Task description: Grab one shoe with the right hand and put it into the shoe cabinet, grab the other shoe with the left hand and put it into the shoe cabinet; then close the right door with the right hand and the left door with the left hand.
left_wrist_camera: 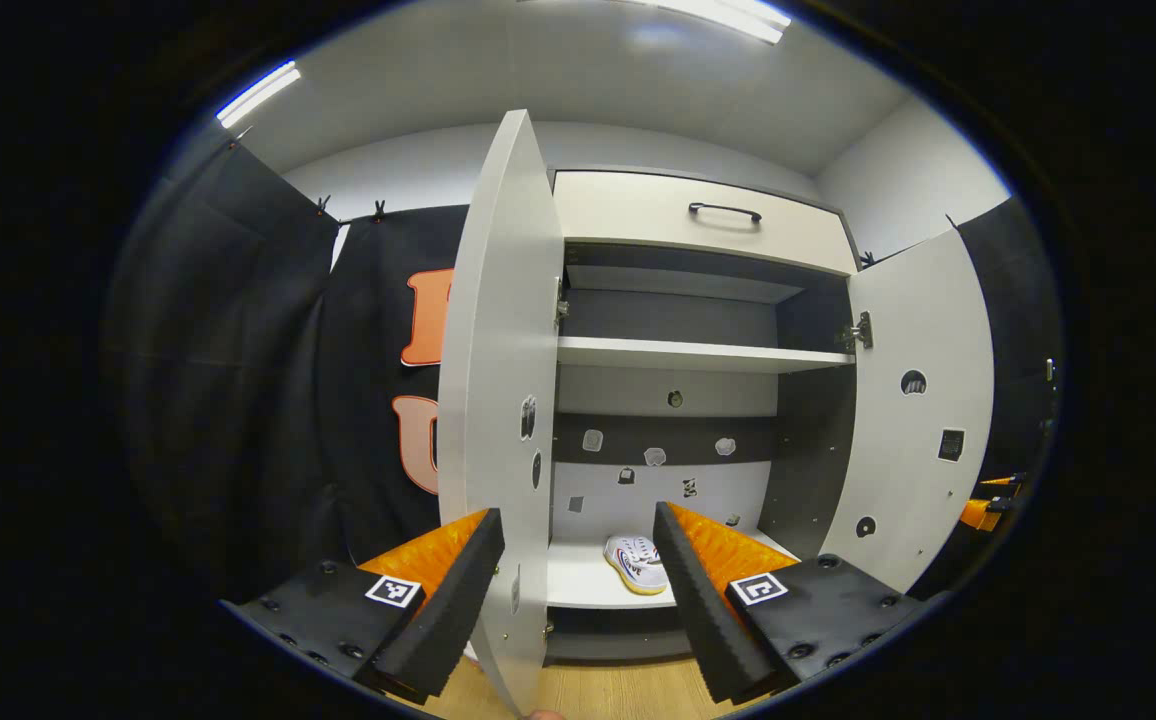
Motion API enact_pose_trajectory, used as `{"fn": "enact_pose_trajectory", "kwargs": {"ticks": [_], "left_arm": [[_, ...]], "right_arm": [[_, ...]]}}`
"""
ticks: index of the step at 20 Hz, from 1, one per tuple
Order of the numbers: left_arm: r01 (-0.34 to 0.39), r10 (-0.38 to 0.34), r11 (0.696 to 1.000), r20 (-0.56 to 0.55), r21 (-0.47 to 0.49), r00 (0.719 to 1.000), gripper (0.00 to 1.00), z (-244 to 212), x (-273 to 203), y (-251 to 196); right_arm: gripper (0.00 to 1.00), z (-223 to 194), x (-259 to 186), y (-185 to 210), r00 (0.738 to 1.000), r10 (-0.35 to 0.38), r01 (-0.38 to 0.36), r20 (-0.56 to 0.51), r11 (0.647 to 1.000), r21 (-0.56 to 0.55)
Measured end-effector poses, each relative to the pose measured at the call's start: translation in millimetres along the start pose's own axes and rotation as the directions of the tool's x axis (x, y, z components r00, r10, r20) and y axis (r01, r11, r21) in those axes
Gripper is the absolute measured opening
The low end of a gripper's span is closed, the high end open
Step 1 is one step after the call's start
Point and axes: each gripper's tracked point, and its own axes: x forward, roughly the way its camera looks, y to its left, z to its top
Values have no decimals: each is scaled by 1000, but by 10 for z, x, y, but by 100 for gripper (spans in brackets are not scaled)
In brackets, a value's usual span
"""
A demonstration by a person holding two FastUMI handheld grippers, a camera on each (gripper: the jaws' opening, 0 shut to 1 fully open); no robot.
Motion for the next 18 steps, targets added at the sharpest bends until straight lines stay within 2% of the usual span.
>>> {"fn": "enact_pose_trajectory", "kwargs": {"ticks": [1, 2, 6, 8, 12, 14, 18], "left_arm": [[-1, 1, 1000, 6, -2, 1000, 96, 12, -5, 3], [-3, 3, 1000, 12, -2, 1000, 96, 31, -7, 10], [14, -14, 1000, 9, -5, 1000, 94, 10, -16, -46], [20, -20, 1000, 14, -7, 1000, 96, 20, -21, -48], [13, -12, 1000, 31, -16, 999, 94, 78, -22, -30], [32, -31, 999, 34, -20, 999, 99, 79, -31, -72], [48, -48, 999, 37, -11, 998, 94, 106, -94, -60]], "right_arm": [[98, 12, 16, 1, 1000, -3, 3, 1, 1000, -7], [92, 12, 17, 10, 1000, -6, 6, -1, 1000, -7], [88, 22, -2, 142, 1000, 25, -25, -5, 1000, -3], [81, 25, -1, 217, 999, 42, -42, -6, 999, 12], [71, 35, -13, 301, 999, 46, -46, 6, 999, 9], [70, 33, -12, 417, 997, 73, -73, 5, 997, 14], [69, 38, 0, 741, 990, 139, -139, 8, 990, 8]]}}
